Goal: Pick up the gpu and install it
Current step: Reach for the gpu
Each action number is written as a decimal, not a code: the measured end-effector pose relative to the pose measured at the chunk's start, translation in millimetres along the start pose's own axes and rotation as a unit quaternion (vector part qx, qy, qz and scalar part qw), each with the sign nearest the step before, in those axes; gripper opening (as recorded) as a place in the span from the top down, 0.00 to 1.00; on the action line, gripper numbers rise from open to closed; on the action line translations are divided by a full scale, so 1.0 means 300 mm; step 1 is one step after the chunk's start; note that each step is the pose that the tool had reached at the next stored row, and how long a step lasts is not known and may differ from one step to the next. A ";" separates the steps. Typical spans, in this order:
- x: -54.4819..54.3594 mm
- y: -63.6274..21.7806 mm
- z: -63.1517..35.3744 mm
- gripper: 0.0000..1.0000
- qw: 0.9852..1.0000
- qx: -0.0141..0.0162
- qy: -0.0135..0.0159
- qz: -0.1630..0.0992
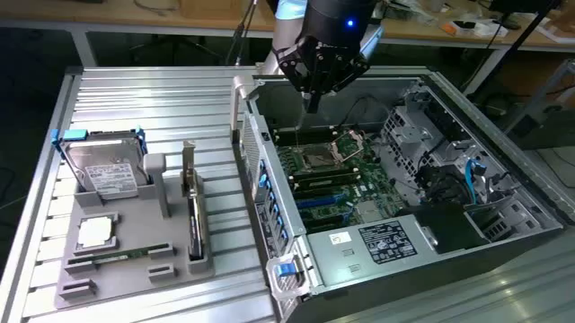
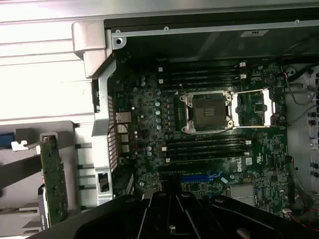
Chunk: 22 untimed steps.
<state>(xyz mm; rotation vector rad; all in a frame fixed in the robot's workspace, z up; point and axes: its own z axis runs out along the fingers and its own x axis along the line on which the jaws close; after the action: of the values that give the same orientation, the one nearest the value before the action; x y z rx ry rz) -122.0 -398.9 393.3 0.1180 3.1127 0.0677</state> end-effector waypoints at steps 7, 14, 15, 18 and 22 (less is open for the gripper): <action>0.000 0.000 0.000 0.89 1.000 0.000 0.000 0.000; 0.004 0.000 0.000 0.89 1.000 0.000 0.000 0.000; 0.007 -0.001 0.000 0.89 1.000 0.000 0.000 0.000; 0.015 -0.001 0.000 0.89 1.000 0.000 0.000 0.000; 0.021 -0.001 -0.001 0.89 1.000 0.000 0.000 0.000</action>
<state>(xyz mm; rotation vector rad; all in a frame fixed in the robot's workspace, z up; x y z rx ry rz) -128.2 -398.9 393.3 0.1179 3.1128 0.0681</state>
